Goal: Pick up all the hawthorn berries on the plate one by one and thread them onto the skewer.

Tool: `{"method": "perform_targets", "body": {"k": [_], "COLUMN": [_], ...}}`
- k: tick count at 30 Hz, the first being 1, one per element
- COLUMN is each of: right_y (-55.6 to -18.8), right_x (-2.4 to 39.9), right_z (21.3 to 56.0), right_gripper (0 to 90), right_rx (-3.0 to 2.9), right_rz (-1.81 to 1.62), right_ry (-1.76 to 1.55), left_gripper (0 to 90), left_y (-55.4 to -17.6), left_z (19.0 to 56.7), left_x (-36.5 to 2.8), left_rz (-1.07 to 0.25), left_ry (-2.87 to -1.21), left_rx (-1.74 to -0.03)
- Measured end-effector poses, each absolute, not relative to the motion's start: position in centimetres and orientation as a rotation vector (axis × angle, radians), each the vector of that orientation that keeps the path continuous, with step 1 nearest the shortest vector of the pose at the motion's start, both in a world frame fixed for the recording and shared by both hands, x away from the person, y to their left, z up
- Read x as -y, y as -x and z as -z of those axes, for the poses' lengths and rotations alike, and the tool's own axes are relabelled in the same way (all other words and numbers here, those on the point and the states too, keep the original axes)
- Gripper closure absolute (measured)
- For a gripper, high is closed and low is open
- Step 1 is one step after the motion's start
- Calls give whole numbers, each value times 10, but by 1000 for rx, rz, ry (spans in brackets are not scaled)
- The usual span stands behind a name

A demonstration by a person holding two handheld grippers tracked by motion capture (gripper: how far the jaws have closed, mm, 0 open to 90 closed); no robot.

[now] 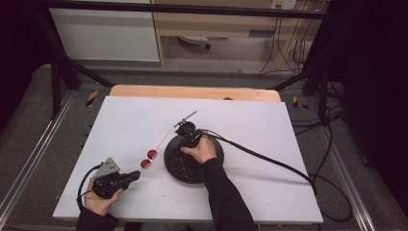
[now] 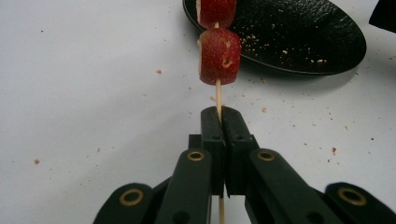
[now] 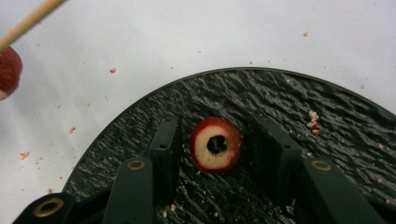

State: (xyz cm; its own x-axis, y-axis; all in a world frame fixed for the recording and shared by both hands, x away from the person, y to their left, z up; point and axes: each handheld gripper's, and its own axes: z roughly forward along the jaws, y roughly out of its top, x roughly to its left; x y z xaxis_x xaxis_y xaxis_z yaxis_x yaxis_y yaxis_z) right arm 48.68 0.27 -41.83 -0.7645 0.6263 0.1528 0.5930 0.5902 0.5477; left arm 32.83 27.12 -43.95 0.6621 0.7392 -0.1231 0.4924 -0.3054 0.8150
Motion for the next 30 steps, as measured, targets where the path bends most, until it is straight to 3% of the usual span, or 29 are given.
{"method": "perform_targets", "body": {"k": [4,30], "right_y": [-487,-483], "right_x": [-3,5], "right_z": [419,401], "right_gripper": [616,628], "right_rx": [-2757,-2733], "right_rz": [-909,-930], "right_ry": [-1059,-1113], "left_gripper": [884,884], "left_y": [-328,-327], "left_z": [439,438], "left_x": [-272,-271], "left_rz": [-345,-350], "left_ry": [-1972,-1966], "left_rx": [-958,-955]}}
